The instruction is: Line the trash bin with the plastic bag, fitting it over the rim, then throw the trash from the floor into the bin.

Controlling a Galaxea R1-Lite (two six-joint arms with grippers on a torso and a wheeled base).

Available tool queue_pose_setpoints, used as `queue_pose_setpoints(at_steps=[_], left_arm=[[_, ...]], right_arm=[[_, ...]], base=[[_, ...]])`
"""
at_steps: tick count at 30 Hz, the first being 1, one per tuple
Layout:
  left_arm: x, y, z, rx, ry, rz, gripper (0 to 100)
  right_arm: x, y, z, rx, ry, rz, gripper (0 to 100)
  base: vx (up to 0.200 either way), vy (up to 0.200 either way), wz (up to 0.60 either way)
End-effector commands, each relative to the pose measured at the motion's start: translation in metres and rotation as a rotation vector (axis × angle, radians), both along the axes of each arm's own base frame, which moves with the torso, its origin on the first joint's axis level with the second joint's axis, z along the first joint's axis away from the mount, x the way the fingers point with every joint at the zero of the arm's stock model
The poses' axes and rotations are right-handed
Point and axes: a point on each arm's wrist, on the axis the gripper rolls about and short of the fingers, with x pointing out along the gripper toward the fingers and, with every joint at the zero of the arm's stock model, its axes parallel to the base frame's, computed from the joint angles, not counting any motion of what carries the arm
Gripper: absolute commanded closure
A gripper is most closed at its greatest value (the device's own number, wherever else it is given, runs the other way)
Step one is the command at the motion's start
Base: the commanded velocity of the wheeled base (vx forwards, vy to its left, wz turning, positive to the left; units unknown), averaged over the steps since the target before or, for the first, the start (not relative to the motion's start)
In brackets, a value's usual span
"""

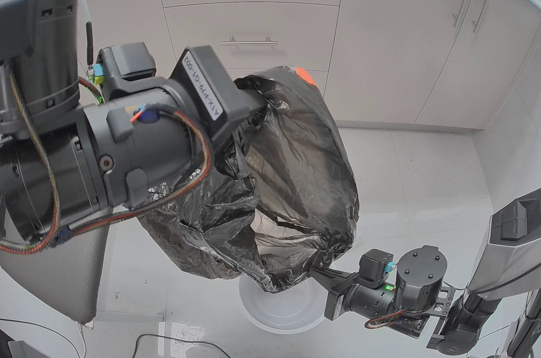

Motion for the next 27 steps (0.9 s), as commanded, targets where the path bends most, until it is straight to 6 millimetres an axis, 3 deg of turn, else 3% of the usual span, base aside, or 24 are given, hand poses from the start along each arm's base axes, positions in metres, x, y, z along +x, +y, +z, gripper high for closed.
queue_pose_setpoints(at_steps=[1,27], left_arm=[[0.0,0.0,0.001,-0.002,-0.002,0.0,100],[-0.011,-0.004,-0.008,0.015,0.019,-0.048,100]], right_arm=[[0.0,0.0,0.004,0.003,-0.033,-0.012,0],[-0.002,0.004,0.0,-0.012,-0.028,-0.012,0]], base=[[0.0,0.0,0.0],[0.0,0.0,0.0]])
